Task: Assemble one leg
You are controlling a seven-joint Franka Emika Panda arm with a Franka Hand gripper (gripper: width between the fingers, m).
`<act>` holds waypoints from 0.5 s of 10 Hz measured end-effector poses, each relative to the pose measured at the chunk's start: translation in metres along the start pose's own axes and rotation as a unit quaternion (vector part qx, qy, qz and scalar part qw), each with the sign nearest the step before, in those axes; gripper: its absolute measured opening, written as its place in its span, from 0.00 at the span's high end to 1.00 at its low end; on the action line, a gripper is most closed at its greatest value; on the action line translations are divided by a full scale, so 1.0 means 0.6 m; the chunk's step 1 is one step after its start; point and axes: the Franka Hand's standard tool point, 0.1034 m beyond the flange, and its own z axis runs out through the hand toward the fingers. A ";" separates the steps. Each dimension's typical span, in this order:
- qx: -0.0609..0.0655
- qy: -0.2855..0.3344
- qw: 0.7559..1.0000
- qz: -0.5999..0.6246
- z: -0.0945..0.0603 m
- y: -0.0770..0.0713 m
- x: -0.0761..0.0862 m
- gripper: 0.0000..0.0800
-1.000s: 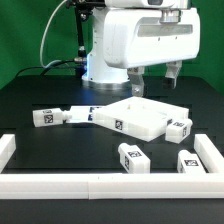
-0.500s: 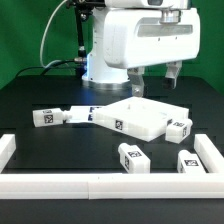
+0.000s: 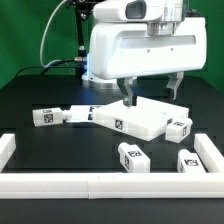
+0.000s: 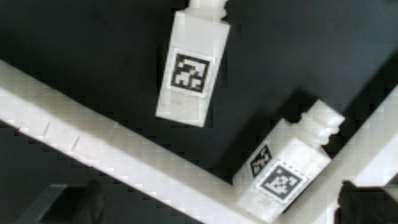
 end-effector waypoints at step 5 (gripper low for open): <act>0.009 -0.009 1.000 0.014 0.023 0.018 -0.011 0.19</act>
Offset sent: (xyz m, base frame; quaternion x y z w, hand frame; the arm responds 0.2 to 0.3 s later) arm 0.0000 0.0000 0.0000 0.0000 0.0000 0.0000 1.0000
